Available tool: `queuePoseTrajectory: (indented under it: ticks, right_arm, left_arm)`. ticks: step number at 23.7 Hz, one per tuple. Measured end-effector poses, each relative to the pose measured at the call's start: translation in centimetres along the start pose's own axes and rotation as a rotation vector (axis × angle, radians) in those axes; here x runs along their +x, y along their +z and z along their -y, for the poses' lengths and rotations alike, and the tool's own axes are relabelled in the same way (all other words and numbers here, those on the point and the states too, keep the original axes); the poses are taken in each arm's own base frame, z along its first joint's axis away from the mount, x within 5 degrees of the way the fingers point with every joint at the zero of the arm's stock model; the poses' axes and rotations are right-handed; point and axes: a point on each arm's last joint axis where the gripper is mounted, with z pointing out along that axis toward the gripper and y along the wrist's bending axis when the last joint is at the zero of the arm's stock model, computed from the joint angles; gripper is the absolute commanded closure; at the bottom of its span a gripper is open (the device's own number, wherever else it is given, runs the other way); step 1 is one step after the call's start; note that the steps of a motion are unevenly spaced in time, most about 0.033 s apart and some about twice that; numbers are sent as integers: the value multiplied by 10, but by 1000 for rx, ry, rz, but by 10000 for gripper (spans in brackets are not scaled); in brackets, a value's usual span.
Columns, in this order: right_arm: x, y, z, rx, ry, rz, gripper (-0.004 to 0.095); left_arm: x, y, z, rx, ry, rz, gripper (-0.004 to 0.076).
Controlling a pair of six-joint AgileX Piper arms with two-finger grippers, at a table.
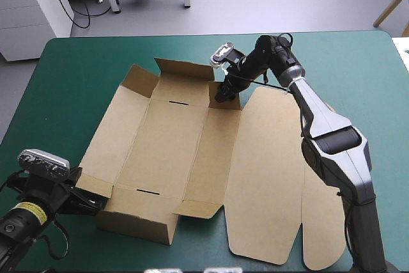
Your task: Fold the box
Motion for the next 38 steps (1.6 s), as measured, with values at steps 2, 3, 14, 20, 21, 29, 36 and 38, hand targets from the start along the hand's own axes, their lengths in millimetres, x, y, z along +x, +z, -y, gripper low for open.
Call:
queuePoseTrajectory:
  ticks: [2,3,14,20,21,29,36,38]
  right_arm:
    - [2,5,1,-6,4,-8,337]
    - [3,8,2,-9,7,-13,397]
    - [2,8,-3,-42,-137,-13,927]
    - [-1,8,-6,-68,-494,30,927]
    - [-1,8,-7,-72,-544,43,927]
    - [-9,12,-19,-99,-643,87,928]
    - [-19,21,-42,-123,-718,78,927]
    - [-21,23,-47,-128,-731,73,928]
  left_arm:
    - [0,0,0,0,0,0,734]
    - [0,0,0,0,0,0,734]
    - [0,0,0,0,0,0,734]
    - [0,0,0,0,0,0,734]
    - [0,0,0,0,0,0,734]
    - [0,0,0,1,0,1,734]
    - [0,0,0,1,0,3,734]
    - [0,0,0,1,0,3,734]
